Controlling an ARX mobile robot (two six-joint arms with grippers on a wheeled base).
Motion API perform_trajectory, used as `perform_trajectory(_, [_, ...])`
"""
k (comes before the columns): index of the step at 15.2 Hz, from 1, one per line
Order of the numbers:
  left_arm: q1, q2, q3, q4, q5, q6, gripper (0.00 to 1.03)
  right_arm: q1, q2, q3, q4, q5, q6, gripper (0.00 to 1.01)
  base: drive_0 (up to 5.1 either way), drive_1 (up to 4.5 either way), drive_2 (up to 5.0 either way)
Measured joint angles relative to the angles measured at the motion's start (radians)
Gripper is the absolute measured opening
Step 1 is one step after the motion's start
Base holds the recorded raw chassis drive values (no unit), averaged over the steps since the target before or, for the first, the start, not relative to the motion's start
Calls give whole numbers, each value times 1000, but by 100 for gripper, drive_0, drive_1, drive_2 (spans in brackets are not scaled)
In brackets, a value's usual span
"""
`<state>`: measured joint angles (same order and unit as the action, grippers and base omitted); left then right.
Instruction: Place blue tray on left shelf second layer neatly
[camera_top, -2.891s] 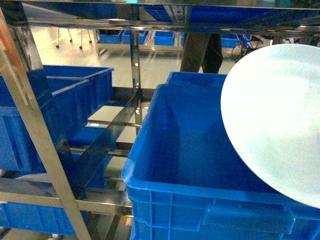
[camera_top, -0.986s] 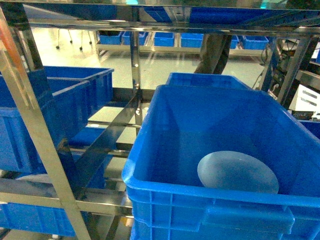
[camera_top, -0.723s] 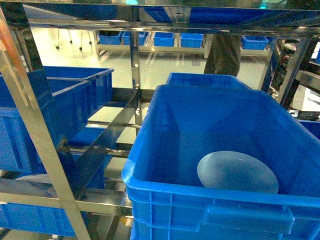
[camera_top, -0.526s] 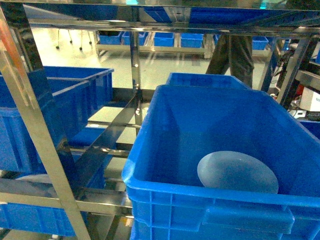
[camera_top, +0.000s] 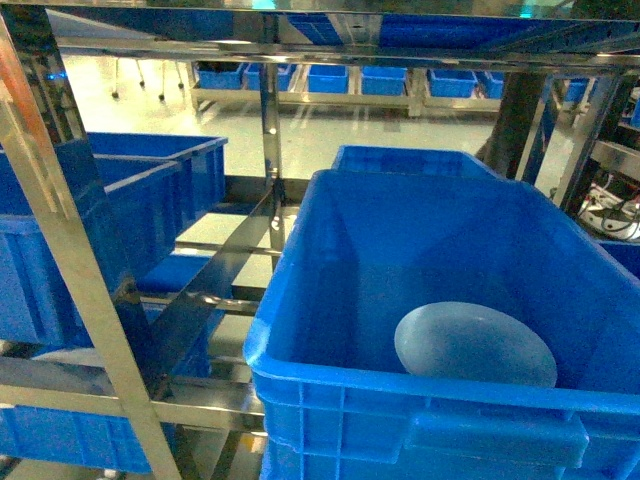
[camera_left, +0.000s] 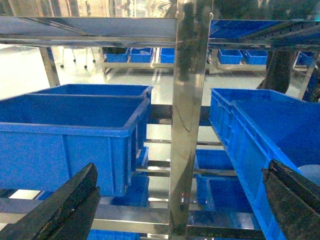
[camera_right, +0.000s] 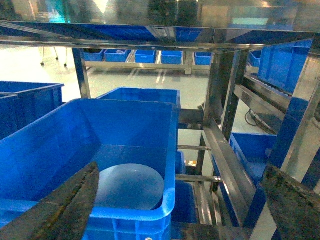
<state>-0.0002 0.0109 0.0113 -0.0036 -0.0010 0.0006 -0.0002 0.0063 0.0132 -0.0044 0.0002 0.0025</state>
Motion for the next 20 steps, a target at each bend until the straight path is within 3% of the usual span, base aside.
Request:
perform_trajectory(1, [0, 0, 0, 0, 0, 0, 98, 0, 0, 0, 0, 0, 0, 100, 0, 0, 0])
perform_trajectory(20, [0, 0, 0, 0, 0, 0, 98, 0, 0, 0, 0, 0, 0, 98, 0, 0, 0])
